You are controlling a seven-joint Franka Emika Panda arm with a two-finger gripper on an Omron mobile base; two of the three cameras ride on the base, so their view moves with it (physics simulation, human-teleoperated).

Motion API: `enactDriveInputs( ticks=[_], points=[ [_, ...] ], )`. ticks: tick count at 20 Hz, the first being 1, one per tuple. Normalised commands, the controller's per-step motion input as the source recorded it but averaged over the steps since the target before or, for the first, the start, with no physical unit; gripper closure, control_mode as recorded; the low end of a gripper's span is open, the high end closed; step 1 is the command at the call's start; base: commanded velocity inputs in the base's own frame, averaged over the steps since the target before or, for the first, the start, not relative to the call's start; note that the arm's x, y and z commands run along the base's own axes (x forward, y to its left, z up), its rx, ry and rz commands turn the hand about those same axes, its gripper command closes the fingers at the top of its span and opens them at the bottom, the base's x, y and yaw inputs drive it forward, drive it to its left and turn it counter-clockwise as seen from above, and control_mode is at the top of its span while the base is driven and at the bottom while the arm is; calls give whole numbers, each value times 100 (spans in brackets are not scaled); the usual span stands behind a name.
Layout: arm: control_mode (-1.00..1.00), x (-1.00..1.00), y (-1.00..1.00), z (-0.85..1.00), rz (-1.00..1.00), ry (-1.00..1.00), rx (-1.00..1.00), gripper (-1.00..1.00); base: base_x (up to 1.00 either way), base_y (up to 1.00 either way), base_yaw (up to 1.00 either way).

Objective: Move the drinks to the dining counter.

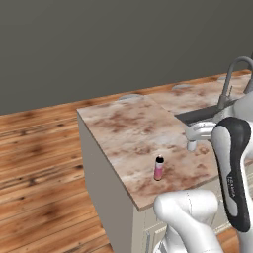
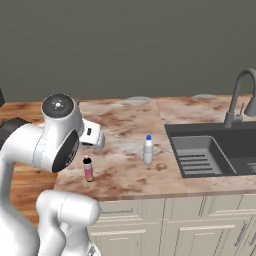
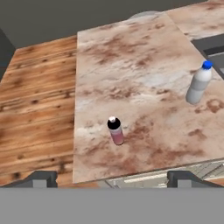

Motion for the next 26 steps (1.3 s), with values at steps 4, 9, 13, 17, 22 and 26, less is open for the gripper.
enactDriveInputs(
  ticks=[4,9,13,17,22,26],
  points=[
    [-100,-37,0,25,4,-5,0,-100,0,0,0],
    [-100,-7,1,33,-3,0,-2,-100,0,0,0],
    [-100,-15,2,9,-26,-1,-8,-100,0,0,0],
    [-100,0,3,0,-42,0,-7,-100,0,0,0],
    [100,0,0,0,-31,0,-2,-100,0,0,-8],
    [100,0,0,0,0,0,0,-100,-6,-43,-56]
  ],
)
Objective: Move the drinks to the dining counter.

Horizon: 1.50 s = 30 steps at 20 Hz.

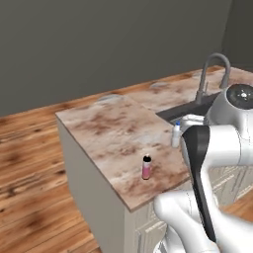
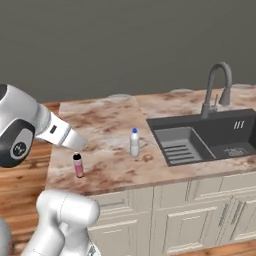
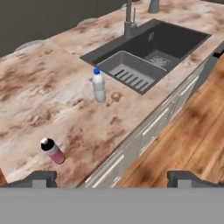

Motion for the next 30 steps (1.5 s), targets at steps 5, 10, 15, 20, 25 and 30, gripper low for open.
enactDriveInputs(
  ticks=[5,10,15,20,25,30],
  points=[
    [100,0,0,0,0,0,0,-100,0,-18,-92],
    [100,0,0,0,0,0,0,-100,0,-6,-97],
    [100,0,0,0,0,0,0,-100,0,-25,-92],
    [100,0,0,0,0,0,0,-100,2,-39,-89],
    [100,0,0,0,0,0,0,-100,7,-20,-89],
    [100,0,0,0,0,0,0,-100,0,0,-99]
  ],
)
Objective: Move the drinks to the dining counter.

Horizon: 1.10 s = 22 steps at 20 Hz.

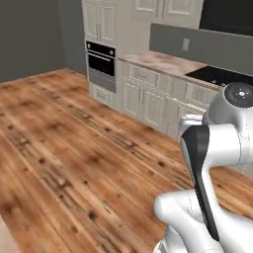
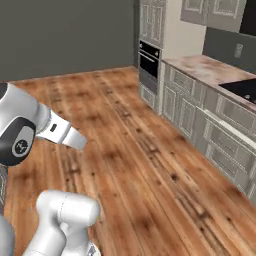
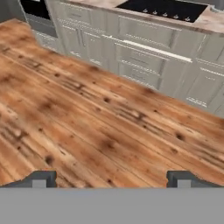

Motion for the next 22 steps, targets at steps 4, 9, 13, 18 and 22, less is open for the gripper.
enactDriveInputs(
  ticks=[4,9,13,18,22],
  points=[
    [100,0,0,0,0,0,0,-100,0,0,-100],
    [100,0,0,0,0,0,0,-100,0,0,-100],
    [100,0,0,0,0,0,0,-100,0,0,-100],
    [100,0,0,0,0,0,0,-100,3,4,-99],
    [100,0,0,0,0,0,0,-100,57,61,-68]
  ],
)
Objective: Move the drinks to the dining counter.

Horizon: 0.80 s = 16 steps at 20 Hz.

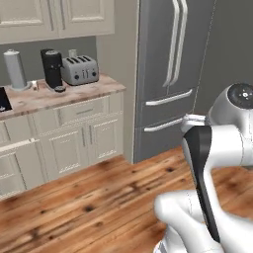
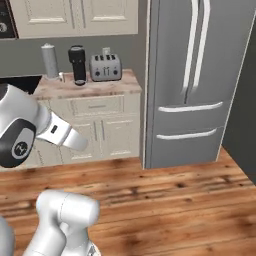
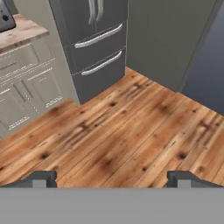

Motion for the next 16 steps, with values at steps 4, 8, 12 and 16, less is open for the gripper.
enactDriveInputs(
  ticks=[4,8,12,16],
  points=[
    [100,0,0,0,0,0,0,-100,45,64,-17],
    [100,0,0,0,0,0,0,-100,10,88,0],
    [100,0,0,0,0,0,0,-100,0,100,0],
    [100,0,0,0,0,0,0,-100,0,99,0]
  ],
)
